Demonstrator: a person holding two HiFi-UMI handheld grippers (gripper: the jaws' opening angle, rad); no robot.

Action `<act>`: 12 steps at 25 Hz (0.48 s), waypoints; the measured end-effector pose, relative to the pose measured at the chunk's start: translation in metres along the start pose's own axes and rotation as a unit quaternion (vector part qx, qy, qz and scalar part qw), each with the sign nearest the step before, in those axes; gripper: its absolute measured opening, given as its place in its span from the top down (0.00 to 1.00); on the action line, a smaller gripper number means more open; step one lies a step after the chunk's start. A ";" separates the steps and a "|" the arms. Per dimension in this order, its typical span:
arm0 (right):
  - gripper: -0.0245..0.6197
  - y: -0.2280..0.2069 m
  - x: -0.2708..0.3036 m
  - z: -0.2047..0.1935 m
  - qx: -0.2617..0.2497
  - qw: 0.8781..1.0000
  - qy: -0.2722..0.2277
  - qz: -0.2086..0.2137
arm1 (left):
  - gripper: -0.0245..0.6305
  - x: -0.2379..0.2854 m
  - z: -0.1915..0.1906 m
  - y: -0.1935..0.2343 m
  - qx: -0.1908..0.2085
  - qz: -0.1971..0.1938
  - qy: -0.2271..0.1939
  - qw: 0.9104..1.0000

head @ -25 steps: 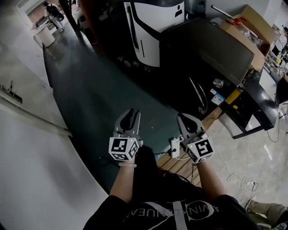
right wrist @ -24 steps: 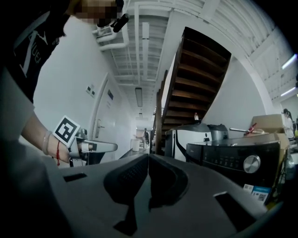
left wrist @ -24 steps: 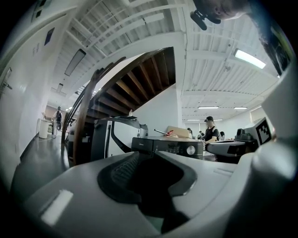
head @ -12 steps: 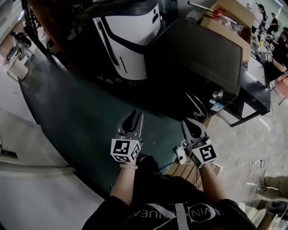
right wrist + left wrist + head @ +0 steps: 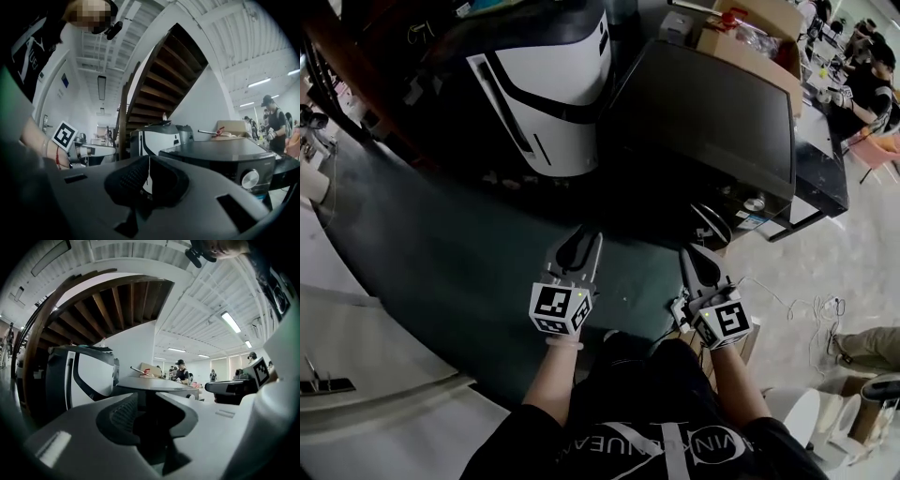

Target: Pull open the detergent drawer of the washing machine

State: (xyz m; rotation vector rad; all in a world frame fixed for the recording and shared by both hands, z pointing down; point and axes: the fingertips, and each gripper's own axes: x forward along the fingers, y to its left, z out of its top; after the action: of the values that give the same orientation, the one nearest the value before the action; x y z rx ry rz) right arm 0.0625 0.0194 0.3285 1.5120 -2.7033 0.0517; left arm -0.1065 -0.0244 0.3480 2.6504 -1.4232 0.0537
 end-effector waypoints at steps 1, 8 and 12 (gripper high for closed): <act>0.94 0.001 0.004 0.002 -0.001 1.000 0.002 0.000 | 0.81 0.003 0.002 0.003 -0.004 -0.001 0.000 1.000; 0.94 -0.012 0.035 -0.004 -0.005 1.000 0.015 0.002 | 0.81 0.041 -0.007 0.009 -0.051 -0.011 0.006 0.999; 0.94 -0.023 0.060 -0.024 0.010 0.999 0.027 0.015 | 0.81 0.075 -0.022 0.012 -0.077 -0.011 0.013 0.997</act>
State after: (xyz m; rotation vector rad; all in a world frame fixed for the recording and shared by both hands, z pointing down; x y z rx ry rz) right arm 0.0513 -0.0428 0.3558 1.4524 -2.6907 0.1192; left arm -0.0740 -0.0897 0.3783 2.5300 -1.3323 -0.0227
